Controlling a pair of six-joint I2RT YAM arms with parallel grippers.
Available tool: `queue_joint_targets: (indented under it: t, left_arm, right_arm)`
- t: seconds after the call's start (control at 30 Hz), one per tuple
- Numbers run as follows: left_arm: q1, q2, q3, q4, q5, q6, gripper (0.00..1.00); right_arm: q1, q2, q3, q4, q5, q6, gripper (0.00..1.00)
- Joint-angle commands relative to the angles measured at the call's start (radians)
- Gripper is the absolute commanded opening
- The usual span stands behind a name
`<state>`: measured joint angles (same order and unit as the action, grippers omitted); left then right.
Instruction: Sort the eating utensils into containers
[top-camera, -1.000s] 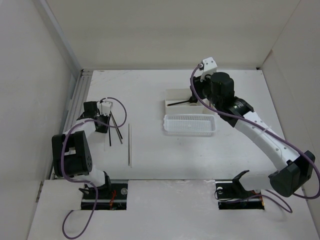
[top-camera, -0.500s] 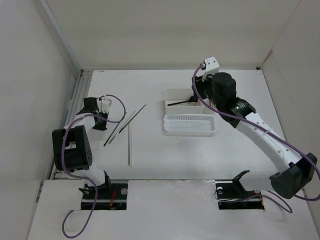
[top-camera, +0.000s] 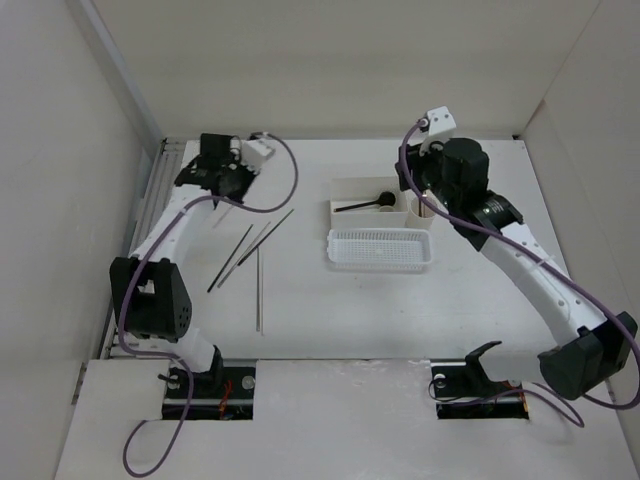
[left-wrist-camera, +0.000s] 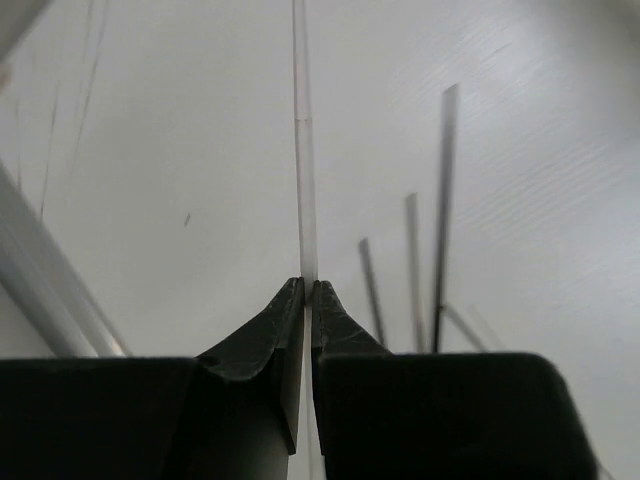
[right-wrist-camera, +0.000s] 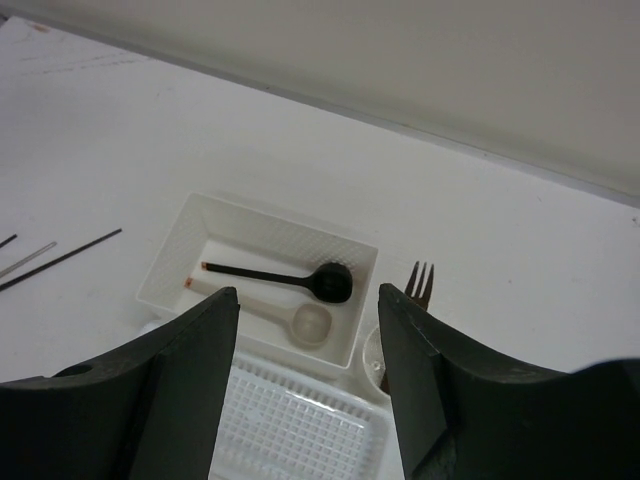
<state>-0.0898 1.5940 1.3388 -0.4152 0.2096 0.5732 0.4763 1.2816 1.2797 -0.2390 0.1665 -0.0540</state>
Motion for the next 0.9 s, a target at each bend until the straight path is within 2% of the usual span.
queue_joint_targets:
  t: [0.0, 0.2, 0.33, 0.43, 0.6, 0.87]
  left_arm:
    - [-0.186, -0.039, 0.083, -0.097, 0.143, 0.125, 0.0]
    - [-0.459, 0.099, 0.262, -0.16, 0.263, 0.269, 0.0]
    - [-0.557, 0.222, 0.404, -0.273, 0.326, 0.346, 0.0]
    - [-0.629, 0.341, 0.486, -0.274, 0.347, 0.373, 0.0]
    - [-0.66, 0.426, 0.491, -0.113, 0.399, 0.327, 0.0]
    - [-0.689, 0.506, 0.464, 0.001, 0.372, 0.26, 0.0]
  right_arm:
    - [-0.053, -0.071, 0.015, 0.073, -0.068, 0.019, 0.63]
    - [-0.143, -0.129, 0.006, 0.084, -0.09, -0.003, 0.63]
    - [-0.173, -0.159, -0.003, 0.084, -0.09, -0.033, 0.63]
    - [-0.182, -0.168, -0.013, 0.084, -0.081, -0.061, 0.63]
    - [-0.191, -0.168, -0.013, 0.084, -0.081, -0.084, 0.63]
    - [-0.2, -0.159, 0.0, 0.063, -0.104, -0.141, 0.65]
